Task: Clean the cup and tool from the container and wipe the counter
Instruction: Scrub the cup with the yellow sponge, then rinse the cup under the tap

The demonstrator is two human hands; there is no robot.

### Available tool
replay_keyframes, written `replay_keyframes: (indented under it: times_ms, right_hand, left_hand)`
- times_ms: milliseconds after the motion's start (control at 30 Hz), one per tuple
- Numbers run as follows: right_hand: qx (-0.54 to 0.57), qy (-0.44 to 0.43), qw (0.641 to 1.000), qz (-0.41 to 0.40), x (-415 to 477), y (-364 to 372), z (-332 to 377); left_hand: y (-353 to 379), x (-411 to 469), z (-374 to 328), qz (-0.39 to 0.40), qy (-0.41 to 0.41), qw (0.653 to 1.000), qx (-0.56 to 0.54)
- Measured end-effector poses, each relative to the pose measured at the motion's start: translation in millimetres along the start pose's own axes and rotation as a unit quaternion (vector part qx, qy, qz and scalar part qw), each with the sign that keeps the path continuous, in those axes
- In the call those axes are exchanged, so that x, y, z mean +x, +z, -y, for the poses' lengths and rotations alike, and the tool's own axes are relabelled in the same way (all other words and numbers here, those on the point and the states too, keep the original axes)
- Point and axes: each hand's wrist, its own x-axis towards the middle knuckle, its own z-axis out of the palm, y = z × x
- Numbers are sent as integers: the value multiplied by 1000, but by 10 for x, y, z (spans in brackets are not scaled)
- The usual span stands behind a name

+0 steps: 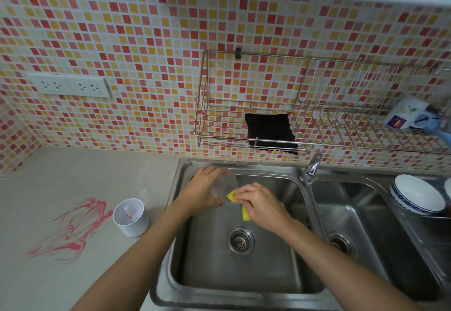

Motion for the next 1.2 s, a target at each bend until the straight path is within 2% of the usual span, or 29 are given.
replay_keyframes:
  times_ms: [67, 133, 267, 400, 500, 567, 800, 933, 1000, 1100, 1200]
  right_hand:
    - [23, 33, 998, 53, 10, -45, 2]
    - [44, 53, 997, 42, 57, -152, 5]
    - [125, 101, 984, -80, 317, -522, 133]
    - [159, 107, 954, -230, 825, -931, 314]
    - [146, 130, 941, -276, 1222, -993, 277]
    - [131, 161, 947, -244, 1442, -904, 188]
    - [28, 240, 969, -51, 1813, -493, -68]
    - [36, 242, 970, -2, 1839, -490, -79]
    - [49, 222, 973, -33, 1755, -562, -30]
    - [62, 135, 977, -152, 1406, -622, 69]
    - [88, 85, 952, -282, 726, -594, 14]
  left_hand:
    - [28, -48, 44, -2, -14, 1000, -11]
    - [38, -89, 90, -17, -37, 999, -29]
    - [-29, -85, 151, -26, -54, 997, -38]
    - [-116, -64, 109, -39, -60, 996, -43]
    - [-152, -46, 80, -41, -77, 995, -48]
    - [-161, -38, 71, -38, -87, 994, -53]
    - [-134, -64, 77, -38, -77, 993, -78]
    - [-76, -57, 82, -38, -67, 993, -88]
    - [-14, -34, 95, -28, -70, 993, -88]
    - [116, 34, 80, -15, -72, 993, -97]
    - [327, 164, -25, 16, -74, 990, -118]
